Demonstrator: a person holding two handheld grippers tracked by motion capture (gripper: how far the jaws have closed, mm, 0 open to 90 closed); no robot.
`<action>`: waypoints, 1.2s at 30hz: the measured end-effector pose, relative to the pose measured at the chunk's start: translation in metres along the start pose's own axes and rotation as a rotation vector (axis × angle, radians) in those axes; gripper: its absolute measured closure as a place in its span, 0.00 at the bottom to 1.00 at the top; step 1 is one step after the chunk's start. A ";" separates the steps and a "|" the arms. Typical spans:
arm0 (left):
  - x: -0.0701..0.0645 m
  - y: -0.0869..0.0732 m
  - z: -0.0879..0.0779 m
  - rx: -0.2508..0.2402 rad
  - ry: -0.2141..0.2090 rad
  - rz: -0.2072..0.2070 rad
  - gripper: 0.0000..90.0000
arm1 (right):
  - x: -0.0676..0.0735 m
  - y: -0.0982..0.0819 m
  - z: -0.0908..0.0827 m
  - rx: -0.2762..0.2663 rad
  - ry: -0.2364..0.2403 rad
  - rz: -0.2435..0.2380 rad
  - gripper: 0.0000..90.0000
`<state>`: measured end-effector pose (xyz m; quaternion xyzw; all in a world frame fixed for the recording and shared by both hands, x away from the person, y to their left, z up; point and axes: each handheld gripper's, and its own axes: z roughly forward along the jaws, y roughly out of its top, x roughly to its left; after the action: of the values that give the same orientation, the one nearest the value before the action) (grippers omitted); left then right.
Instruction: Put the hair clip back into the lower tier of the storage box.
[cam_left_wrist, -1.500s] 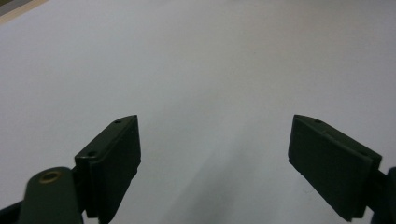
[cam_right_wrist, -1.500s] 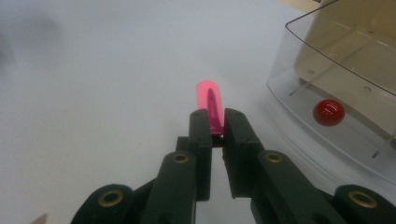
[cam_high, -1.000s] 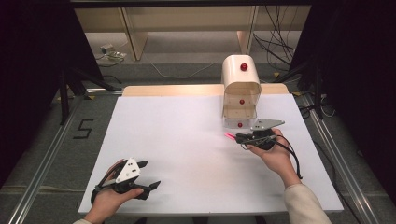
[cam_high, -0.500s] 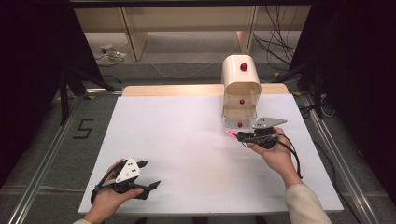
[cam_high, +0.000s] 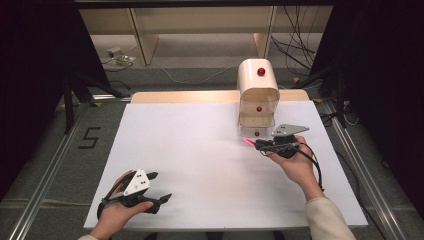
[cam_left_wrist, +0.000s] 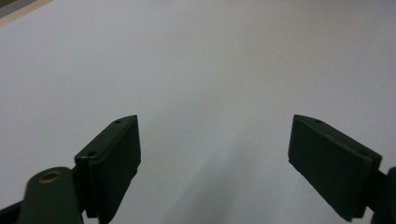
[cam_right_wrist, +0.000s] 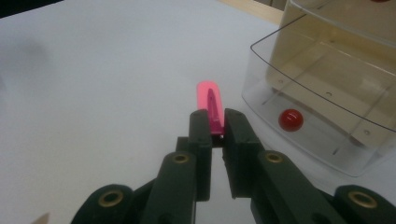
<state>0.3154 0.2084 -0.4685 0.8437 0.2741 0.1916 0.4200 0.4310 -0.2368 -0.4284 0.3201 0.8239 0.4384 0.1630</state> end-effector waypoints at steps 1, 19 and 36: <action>0.000 0.000 0.000 0.000 0.000 0.000 0.19 | 0.000 0.000 0.000 0.001 -0.001 0.002 0.92; 0.000 0.000 0.000 0.000 0.002 0.001 0.19 | -0.001 0.003 -0.003 -0.006 -0.036 0.022 0.92; 0.001 0.000 -0.001 0.000 0.003 0.008 0.19 | -0.003 0.005 -0.005 -0.014 -0.072 0.045 0.92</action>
<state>0.3154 0.2098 -0.4673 0.8445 0.2716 0.1946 0.4186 0.4329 -0.2397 -0.4217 0.3530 0.8071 0.4358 0.1846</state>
